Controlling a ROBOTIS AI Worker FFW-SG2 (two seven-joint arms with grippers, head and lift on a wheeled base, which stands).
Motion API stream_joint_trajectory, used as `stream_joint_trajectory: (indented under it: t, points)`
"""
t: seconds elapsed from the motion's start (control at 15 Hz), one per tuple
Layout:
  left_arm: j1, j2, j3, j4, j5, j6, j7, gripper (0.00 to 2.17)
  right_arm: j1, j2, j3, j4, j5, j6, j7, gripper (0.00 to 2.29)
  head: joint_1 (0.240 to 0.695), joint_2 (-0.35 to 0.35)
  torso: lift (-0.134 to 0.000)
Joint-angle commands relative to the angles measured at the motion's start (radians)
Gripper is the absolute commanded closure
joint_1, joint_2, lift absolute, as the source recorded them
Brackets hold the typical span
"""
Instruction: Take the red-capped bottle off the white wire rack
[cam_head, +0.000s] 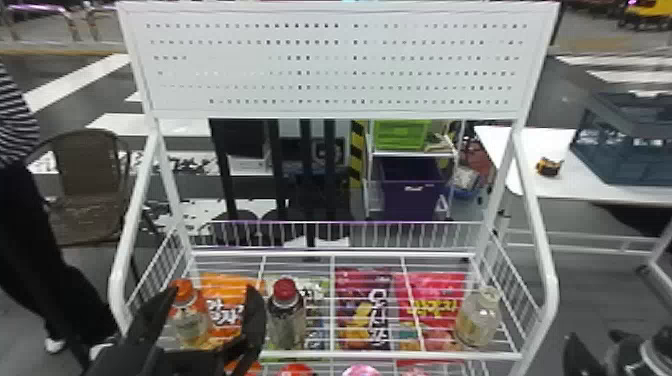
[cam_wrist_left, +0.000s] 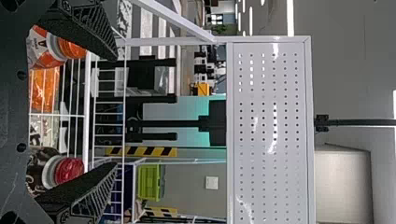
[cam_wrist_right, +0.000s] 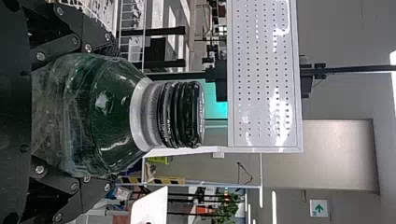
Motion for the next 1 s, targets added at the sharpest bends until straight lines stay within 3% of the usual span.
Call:
stream_joint_trajectory:
  t: [0.0,0.6,0.73,0.87,0.93]
  points:
    - [-0.001,0.0,0.0,0.0,0.0,0.006,0.0,0.09,0.003,0.001,-0.003,0.0,0.0,-0.002,0.0,0.51,0.499,0.0,0.0]
    - [-0.009,0.0,-0.003,0.003,0.002,0.006,0.0,0.09,0.011,0.001,-0.003,-0.006,0.0,-0.002,0.0,0.51,0.499,0.0,0.0]
    - [-0.018,-0.002,-0.043,0.063,0.0,-0.016,0.002,0.09,0.008,0.001,-0.003,-0.002,0.0,-0.002,0.0,0.51,0.499,0.0,0.0]
    - [-0.036,-0.014,-0.1,0.195,0.0,-0.135,0.028,0.09,0.005,0.001,-0.001,0.001,0.002,-0.002,0.0,0.51,0.499,0.0,0.0]
    - [-0.044,-0.028,-0.11,0.288,0.008,-0.292,0.037,0.09,0.003,0.001,-0.001,0.0,0.0,-0.002,0.0,0.51,0.499,0.0,0.0]
